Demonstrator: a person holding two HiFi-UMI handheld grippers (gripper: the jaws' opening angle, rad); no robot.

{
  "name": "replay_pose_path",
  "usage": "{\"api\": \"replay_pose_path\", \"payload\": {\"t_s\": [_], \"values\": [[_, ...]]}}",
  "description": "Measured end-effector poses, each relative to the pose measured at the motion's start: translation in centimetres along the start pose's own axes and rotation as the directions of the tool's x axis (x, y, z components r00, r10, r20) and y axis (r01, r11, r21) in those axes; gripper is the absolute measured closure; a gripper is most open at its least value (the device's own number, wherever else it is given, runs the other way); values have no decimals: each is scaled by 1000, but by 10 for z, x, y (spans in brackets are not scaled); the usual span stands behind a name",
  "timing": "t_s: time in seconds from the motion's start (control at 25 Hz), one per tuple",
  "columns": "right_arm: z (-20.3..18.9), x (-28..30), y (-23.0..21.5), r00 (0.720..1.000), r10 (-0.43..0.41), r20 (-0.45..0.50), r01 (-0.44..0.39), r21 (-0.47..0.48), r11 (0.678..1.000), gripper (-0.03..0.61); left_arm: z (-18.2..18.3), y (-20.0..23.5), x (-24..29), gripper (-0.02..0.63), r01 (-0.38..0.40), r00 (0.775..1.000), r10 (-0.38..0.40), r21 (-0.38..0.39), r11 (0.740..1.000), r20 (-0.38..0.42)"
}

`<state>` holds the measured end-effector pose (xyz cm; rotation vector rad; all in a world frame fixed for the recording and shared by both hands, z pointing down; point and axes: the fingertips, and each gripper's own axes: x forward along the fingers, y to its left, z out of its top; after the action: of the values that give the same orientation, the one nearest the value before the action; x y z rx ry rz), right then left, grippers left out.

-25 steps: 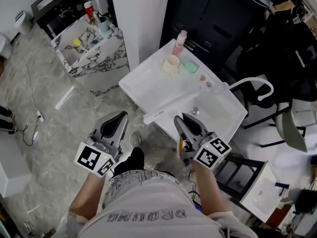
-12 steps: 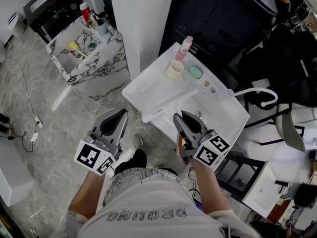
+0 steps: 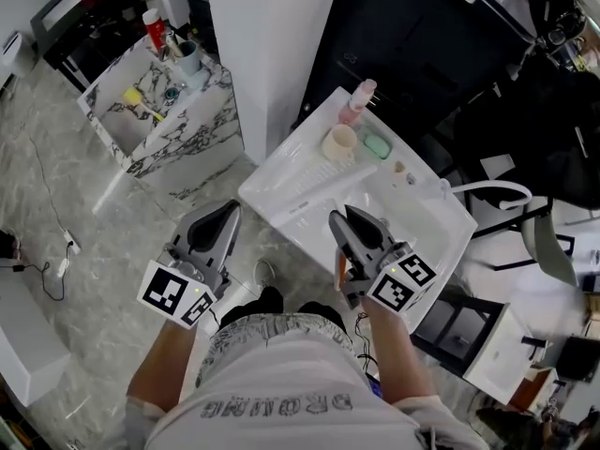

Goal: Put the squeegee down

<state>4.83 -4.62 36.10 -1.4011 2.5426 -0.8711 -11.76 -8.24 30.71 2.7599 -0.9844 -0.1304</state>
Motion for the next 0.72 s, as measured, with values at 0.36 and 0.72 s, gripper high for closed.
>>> {"api": "replay_pose_path", "payload": {"t_s": [0.36,0.72], "values": [[3,28,-15,1000,-26,-5,26,12,1000,488,0,28,16,591,18,1000,-18,-11,1000,-11],[1,53,-32,998,-35,-43,34,-12,999,488,-7,42,26,591,6,1000,-7,-30,1000,-26]]}}
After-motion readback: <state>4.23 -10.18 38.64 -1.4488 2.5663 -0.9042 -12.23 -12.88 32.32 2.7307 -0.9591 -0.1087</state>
